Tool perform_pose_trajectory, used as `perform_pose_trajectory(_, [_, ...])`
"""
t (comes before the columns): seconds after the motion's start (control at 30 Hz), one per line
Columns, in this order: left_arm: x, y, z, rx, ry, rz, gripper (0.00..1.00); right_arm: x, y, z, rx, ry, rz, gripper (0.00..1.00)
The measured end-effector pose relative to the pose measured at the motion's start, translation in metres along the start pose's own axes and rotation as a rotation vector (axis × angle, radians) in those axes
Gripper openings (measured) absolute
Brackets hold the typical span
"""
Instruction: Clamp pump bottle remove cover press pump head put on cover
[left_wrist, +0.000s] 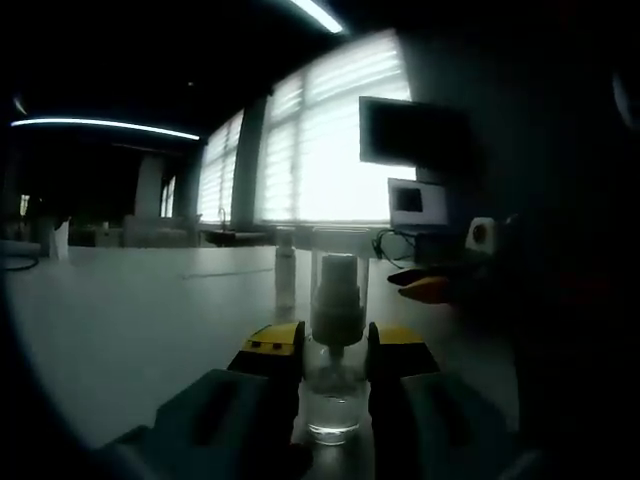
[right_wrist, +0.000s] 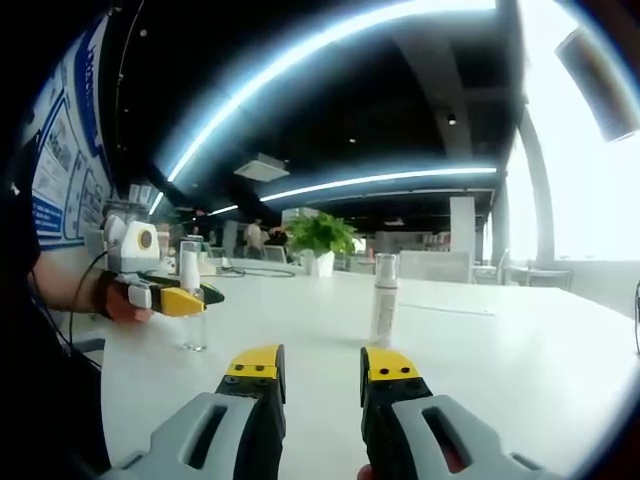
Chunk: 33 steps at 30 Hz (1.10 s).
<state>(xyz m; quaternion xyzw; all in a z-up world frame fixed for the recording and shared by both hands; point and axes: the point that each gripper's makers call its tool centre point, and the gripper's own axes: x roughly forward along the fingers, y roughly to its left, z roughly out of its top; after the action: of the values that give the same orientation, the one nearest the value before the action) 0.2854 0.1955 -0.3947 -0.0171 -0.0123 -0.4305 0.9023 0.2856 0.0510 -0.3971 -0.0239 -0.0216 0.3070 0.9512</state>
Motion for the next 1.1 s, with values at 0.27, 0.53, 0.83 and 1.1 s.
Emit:
perform_pose_trajectory(0.27, [-0.001,0.000,-0.001,0.007,0.000,0.001,0.16,-0.002,-0.006,0.002,0.017,-0.014,-0.014,0.25])
perform_pose_trajectory(0.53, [-0.001,-0.002,-0.001,0.005,0.000,-0.001,0.16,-0.001,0.000,0.000,-0.010,0.007,-0.002,0.25])
perform_pose_trajectory(0.83, [-0.001,-0.003,-0.003,0.004,0.004,-0.004,0.16,-0.017,0.023,0.016,0.061,-0.034,0.048,0.24])
perform_pose_trajectory(1.1, [-0.001,-0.003,-0.004,0.006,0.007,-0.001,0.16,-0.017,0.041,0.046,0.089,-0.077,0.096,0.24])
